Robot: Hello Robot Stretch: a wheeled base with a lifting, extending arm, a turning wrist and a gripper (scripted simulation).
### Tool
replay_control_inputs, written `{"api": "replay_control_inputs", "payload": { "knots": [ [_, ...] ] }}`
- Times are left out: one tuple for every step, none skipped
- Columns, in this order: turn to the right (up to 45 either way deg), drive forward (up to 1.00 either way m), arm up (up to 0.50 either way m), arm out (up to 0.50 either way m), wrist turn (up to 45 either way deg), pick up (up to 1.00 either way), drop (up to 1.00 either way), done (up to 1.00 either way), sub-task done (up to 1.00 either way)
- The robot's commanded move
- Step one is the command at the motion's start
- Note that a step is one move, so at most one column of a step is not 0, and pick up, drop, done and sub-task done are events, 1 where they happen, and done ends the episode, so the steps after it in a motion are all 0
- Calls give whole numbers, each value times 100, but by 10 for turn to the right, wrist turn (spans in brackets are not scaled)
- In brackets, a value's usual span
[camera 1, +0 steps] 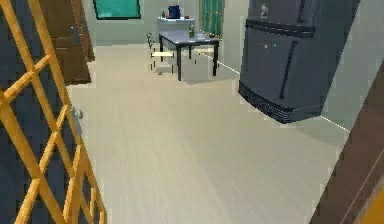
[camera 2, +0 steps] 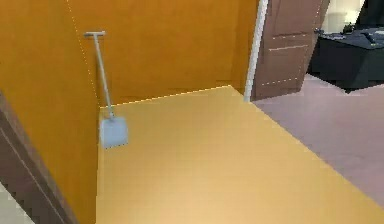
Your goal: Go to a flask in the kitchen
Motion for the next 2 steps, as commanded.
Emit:
{"api": "replay_control_inputs", "payload": {
  "knots": [
    [0, 15, 0, 0, 0, 0, 0, 0, 0],
    [-120, 0, 0, 0, 0, 0, 0, 0, 0]
  ]
}}
